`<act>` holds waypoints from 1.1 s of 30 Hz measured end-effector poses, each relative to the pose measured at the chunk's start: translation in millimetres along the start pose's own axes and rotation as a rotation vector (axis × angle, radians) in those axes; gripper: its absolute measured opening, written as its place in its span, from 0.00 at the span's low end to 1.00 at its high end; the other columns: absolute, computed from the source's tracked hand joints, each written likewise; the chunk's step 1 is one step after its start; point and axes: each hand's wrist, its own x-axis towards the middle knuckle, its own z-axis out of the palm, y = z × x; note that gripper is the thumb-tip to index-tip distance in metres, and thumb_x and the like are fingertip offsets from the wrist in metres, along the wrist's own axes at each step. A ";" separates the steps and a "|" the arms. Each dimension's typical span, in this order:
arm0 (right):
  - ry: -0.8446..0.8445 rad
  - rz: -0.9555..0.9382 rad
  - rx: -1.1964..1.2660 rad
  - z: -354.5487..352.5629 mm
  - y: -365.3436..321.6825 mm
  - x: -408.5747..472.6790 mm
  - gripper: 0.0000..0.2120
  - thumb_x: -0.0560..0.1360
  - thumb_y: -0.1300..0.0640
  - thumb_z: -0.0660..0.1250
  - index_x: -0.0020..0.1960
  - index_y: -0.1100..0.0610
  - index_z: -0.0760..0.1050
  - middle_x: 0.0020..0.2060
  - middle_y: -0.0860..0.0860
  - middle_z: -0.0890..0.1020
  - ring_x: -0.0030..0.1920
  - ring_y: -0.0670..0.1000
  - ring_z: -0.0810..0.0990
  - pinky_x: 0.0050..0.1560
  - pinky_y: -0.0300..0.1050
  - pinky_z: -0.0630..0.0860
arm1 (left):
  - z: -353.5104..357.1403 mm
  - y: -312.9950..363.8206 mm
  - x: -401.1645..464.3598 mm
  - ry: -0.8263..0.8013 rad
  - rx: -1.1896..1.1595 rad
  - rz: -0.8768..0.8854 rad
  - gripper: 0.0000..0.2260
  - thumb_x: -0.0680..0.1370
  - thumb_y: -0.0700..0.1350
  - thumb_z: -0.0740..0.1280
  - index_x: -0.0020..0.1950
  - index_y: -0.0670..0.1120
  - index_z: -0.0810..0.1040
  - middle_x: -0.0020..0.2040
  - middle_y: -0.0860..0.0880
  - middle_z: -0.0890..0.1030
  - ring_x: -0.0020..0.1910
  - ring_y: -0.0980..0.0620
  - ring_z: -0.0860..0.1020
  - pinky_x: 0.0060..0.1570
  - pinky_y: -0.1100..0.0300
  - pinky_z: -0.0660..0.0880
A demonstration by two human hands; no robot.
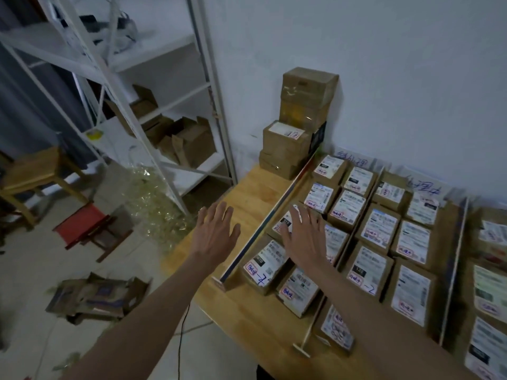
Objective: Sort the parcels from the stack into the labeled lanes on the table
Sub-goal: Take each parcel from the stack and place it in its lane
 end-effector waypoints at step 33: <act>0.174 0.599 0.101 28.7 -11.5 305.8 0.22 0.83 0.46 0.51 0.72 0.56 0.64 0.68 0.55 0.73 0.69 0.57 0.70 0.70 0.58 0.66 | 44.8 -51.8 433.8 0.006 -0.127 0.386 0.25 0.83 0.57 0.52 0.73 0.43 0.69 0.71 0.43 0.72 0.70 0.43 0.68 0.73 0.45 0.58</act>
